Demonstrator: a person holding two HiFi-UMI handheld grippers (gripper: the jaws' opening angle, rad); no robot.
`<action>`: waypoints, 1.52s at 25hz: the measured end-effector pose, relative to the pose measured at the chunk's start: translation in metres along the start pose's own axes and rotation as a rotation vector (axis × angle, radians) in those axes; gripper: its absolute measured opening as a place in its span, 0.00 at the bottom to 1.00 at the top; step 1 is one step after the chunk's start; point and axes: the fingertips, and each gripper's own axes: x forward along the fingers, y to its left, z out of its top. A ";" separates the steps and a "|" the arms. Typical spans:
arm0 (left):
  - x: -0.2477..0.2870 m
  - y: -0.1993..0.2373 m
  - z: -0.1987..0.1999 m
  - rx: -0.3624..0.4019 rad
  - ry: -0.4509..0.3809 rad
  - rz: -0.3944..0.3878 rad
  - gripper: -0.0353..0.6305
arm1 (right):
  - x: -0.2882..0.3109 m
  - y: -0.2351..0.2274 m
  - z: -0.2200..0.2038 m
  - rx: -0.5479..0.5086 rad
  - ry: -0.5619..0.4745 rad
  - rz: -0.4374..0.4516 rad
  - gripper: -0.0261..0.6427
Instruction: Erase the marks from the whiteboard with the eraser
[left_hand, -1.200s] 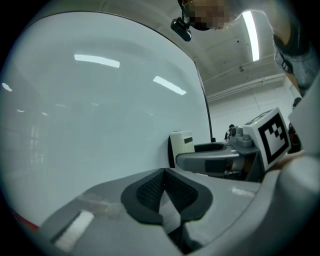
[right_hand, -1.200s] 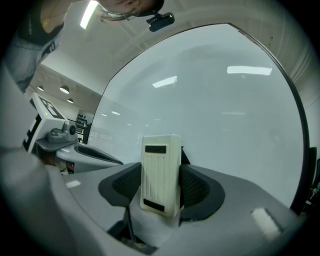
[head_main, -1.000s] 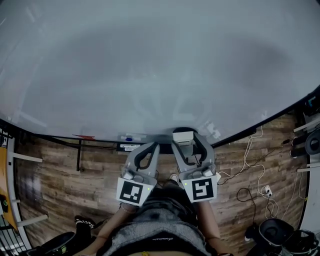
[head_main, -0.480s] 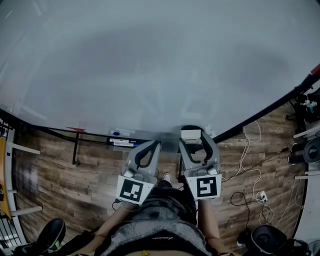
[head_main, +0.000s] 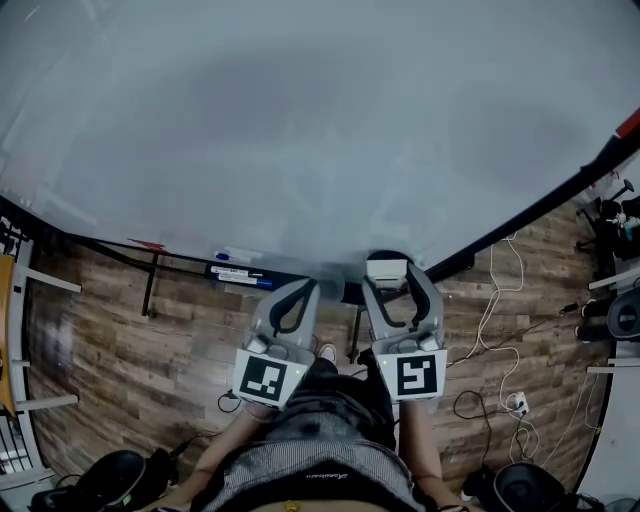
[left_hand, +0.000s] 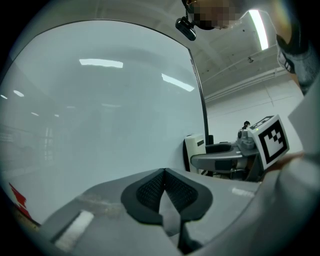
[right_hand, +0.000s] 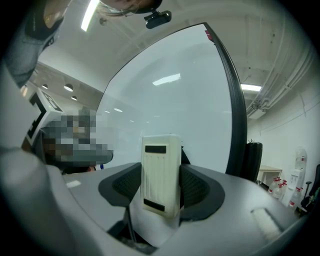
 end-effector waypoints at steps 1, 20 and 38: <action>0.001 -0.001 0.000 0.002 -0.003 0.007 0.06 | 0.000 0.000 0.000 0.005 -0.006 0.002 0.40; -0.030 0.014 0.045 0.097 -0.102 0.094 0.06 | 0.005 0.074 0.065 0.110 -0.209 0.092 0.40; -0.069 0.039 0.038 0.115 -0.077 0.144 0.06 | 0.013 0.122 0.062 0.136 -0.153 0.157 0.40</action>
